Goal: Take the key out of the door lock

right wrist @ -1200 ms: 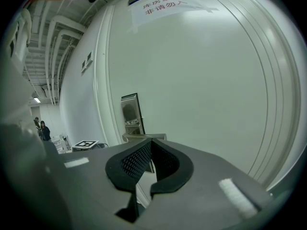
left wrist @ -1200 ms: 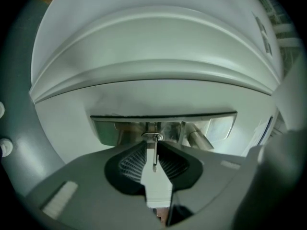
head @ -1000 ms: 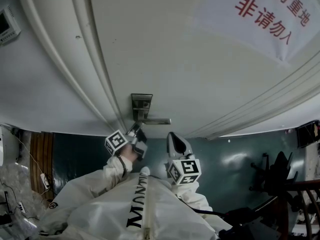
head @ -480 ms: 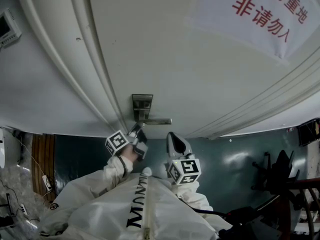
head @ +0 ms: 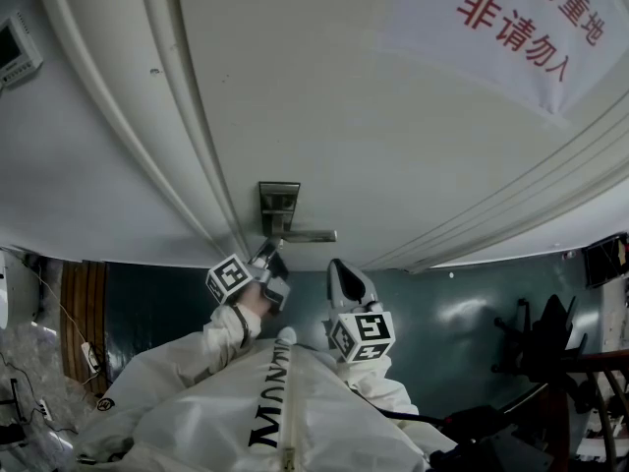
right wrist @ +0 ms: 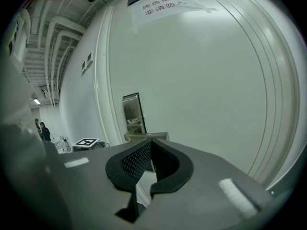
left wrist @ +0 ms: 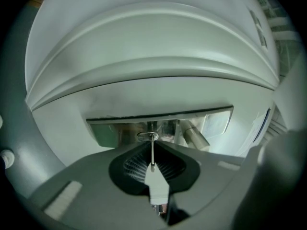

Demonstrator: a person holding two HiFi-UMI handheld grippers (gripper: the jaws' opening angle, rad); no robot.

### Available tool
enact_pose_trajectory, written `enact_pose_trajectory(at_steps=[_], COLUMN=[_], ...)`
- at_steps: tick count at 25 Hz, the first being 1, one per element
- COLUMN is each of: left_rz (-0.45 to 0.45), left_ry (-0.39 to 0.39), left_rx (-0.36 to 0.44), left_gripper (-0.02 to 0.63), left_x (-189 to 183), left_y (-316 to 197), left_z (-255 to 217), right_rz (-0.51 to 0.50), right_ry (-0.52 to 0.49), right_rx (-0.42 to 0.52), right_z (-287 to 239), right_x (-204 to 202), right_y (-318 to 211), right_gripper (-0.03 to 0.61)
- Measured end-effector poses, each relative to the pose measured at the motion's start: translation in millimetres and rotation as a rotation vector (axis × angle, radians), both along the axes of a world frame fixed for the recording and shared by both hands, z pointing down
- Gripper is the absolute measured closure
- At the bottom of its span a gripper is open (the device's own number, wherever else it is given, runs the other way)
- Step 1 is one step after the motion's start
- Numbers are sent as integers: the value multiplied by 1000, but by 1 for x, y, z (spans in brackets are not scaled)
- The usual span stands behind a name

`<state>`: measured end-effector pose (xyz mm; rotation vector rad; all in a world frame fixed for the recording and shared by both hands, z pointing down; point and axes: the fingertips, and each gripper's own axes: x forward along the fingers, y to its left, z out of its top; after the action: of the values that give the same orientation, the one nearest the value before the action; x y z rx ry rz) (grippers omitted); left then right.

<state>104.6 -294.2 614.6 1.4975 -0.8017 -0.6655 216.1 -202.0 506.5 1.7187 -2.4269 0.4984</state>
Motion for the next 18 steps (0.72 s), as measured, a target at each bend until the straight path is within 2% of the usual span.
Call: enact_pose_trajectory(at_steps=[11,15,18], left_rz=[33,48,81], left_ry=[-5,-44,-128], left_rx=[4,31,72], left_gripper=[591,591,591], left_x=[-2,-4,-2], left_y=[35,40,45], left_z=[2,0,-1], right_rz=[-6,-18,-14], right_ry=[-15,-19,-22], right_rx=[4,3,3], right_z=[0,1,1], right_x=[0,-5,-4], right_y=[1,4,4], right_gripper=[578,578,578])
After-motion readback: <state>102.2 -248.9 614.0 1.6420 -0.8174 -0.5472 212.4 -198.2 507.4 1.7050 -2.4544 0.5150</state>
